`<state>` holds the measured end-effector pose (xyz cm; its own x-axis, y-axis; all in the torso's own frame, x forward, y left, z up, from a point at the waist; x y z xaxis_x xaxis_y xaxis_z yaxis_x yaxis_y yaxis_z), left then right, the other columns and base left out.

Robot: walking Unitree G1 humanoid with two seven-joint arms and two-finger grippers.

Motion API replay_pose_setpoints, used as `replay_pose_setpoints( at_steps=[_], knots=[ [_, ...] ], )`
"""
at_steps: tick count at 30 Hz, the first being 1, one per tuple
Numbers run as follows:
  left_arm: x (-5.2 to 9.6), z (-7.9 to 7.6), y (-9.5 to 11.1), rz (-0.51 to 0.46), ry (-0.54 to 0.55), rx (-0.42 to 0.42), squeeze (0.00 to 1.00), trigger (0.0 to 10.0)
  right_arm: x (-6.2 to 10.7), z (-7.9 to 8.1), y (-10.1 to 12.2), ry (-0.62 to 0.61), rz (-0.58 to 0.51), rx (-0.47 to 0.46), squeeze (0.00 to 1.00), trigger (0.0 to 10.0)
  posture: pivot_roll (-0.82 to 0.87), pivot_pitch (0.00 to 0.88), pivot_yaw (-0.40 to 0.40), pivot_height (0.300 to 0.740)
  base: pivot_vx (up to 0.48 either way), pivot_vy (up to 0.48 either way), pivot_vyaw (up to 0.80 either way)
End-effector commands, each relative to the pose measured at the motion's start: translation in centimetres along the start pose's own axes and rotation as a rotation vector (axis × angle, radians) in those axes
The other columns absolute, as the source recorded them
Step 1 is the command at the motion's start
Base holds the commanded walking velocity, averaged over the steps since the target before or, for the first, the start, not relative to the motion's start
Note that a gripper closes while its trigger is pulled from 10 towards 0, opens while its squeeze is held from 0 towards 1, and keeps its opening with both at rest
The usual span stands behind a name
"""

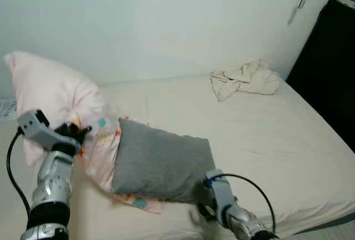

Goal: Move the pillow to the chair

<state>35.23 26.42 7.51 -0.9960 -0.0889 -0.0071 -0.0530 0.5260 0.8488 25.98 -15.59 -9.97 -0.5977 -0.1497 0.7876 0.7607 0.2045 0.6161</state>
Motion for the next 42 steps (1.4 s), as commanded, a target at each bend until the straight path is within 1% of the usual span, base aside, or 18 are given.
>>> replay_pose_setpoints(
  at_steps=[1, 5, 7, 11, 12, 14, 15, 16, 20, 21, 22, 23, 25, 27, 28, 30, 39, 42],
  knots=[
    [1.7, 0.8, -4.5, 0.146, 0.018, 0.025, 0.0, 10.0, 0.1, 0.2, -1.4, 0.0, 0.043, 0.006, 0.0, 10.0, -0.17, 0.028, 0.006, 0.74, 0.0, 0.0, 0.0],
    [3.7, 2.5, -6.9, 0.229, 0.046, 0.048, 0.0, 10.0, 0.4, -0.2, -2.8, -0.007, 0.077, 0.017, 0.0, 10.0, -0.17, 0.026, 0.002, 0.74, 0.0, 0.0, 0.0],
    [4.1, 2.8, -7.4, 0.25, 0.05, 0.048, 0.0, 10.0, 0.4, -0.2, -2.9, -0.009, 0.081, 0.017, 0.0, 10.0, -0.17, 0.026, 0.002, 0.74, 0.0, 0.0, 0.0],
    [6.6, 4.8, -9.9, 0.367, 0.113, 0.015, 0.0, 10.0, 0.5, -0.5, -3.4, -0.016, 0.095, 0.016, 0.0, 10.0, -0.17, 0.029, 0.004, 0.74, 0.0, 0.0, 0.0],
    [6.6, 4.8, -9.9, 0.367, 0.113, 0.015, 0.0, 10.0, 0.5, -0.5, -3.4, -0.016, 0.095, 0.016, 0.0, 10.0, -0.17, 0.029, 0.004, 0.74, 0.0, 0.0, 0.0],
    [9.1, 7.1, -11.6, 0.454, 0.232, -0.005, 0.0, 10.0, 0.6, -0.5, -3.7, -0.021, 0.109, 0.004, 0.0, 10.0, -0.17, 0.03, 0.005, 0.74, 0.0, 0.0, 0.0],
    [9.1, 7.1, -11.6, 0.454, 0.232, -0.005, 0.0, 10.0, 0.6, -0.5, -3.7, -0.021, 0.109, 0.004, 0.0, 10.0, -0.17, 0.03, 0.005, 0.74, 0.0, 0.0, 0.0],
    [11.6, 8.8, -13.1, 0.538, 0.348, -0.039, 0.0, 10.0, 0.7, -0.6, -4.2, -0.027, 0.118, -0.028, 0.0, 10.0, -0.16, 0.032, 0.002, 0.74, 0.0, 0.0, 0.0],
    [16.2, 10.0, -16.3, 0.728, 0.445, -0.129, 0.0, 10.0, 0.8, -0.9, -4.6, -0.036, 0.125, -0.049, 0.0, 10.0, -0.16, 0.033, 0.002, 0.74, 0.0, 0.0, 0.0],
    [17.3, 9.8, -17.3, 0.786, 0.44, -0.166, 0.0, 10.0, 0.9, -1.0, -4.7, -0.038, 0.129, -0.049, 0.0, 10.0, -0.16, 0.034, 0.003, 0.74, 0.0, 0.0, 0.0],
    [17.3, 9.8, -17.3, 0.786, 0.44, -0.166, 0.0, 10.0, 0.9, -1.0, -4.7, -0.038, 0.129, -0.049, 0.0, 10.0, -0.16, 0.034, 0.003, 0.74, 0.0, 0.0, 0.0],
    [18.4, 9.4, -18.3, 0.853, 0.409, -0.228, 0.0, 10.0, 0.9, -1.0, -4.8, -0.041, 0.133, -0.053, 0.0, 10.0, -0.16, 0.034, 0.004, 0.74, 0.0, 0.0, 0.0],
    [19.2, 7.4, -20.3, 0.928, 0.305, -0.271, 0.0, 10.0, 0.9, -1.1, -5.0, -0.044, 0.135, -0.067, 0.0, 10.0, -0.16, 0.034, 0.005, 0.74, 0.0, 0.0, 0.0],
    [19.3, 6.8, -20.9, 0.942, 0.272, -0.277, 0.0, 10.0, 0.9, -1.1, -5.0, -0.045, 0.134, -0.071, 0.0, 10.0, -0.16, 0.034, 0.005, 0.74, 0.0, 0.0, 0.0],
    [19.2, 5.3, -21.8, 0.957, 0.226, -0.265, 0.0, 10.0, 0.9, -1.0, -4.9, -0.044, 0.134, -0.071, 0.0, 10.0, -0.16, 0.032, 0.006, 0.74, 0.0, 0.0, 0.0],
    [19.2, 4.2, -22.6, 0.981, 0.175, -0.284, 0.0, 10.0, 0.9, -1.0, -4.9, -0.043, 0.134, -0.07, 0.0, 10.0, -0.15, 0.033, 0.005, 0.74, 0.0, 0.0, 0.0],
    [20.9, 1.0, -25.4, 1.162, -0.09, -0.505, 0.0, 10.0, 1.0, -0.9, -5.6, -0.047, 0.162, -0.078, 0.0, 10.0, -0.15, 0.032, 0.011, 0.74, 0.0, 0.0, 0.0],
    [21.2, 0.3, -25.9, 1.187, -0.154, -0.544, 0.0, 10.0, 1.0, -0.8, -5.7, -0.044, 0.165, -0.078, 0.0, 10.0, -0.15, 0.033, 0.015, 0.74, 0.0, 0.0, 0.0]
  ],
)
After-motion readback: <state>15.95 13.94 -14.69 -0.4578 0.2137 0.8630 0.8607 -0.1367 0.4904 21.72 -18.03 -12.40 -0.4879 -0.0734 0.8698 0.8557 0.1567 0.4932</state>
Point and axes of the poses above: a point about 5 cm out from each wrist's last joint towards the gripper, its own x axis pointing back from the gripper into the wrist, its own y axis along the axis of the wrist's last joint, z = x × y, the point moved 5 cm from there along -x, pointing out of the wrist towards the gripper, and after that the axes turned 3 degrees about -x, right-handed, at the moved point
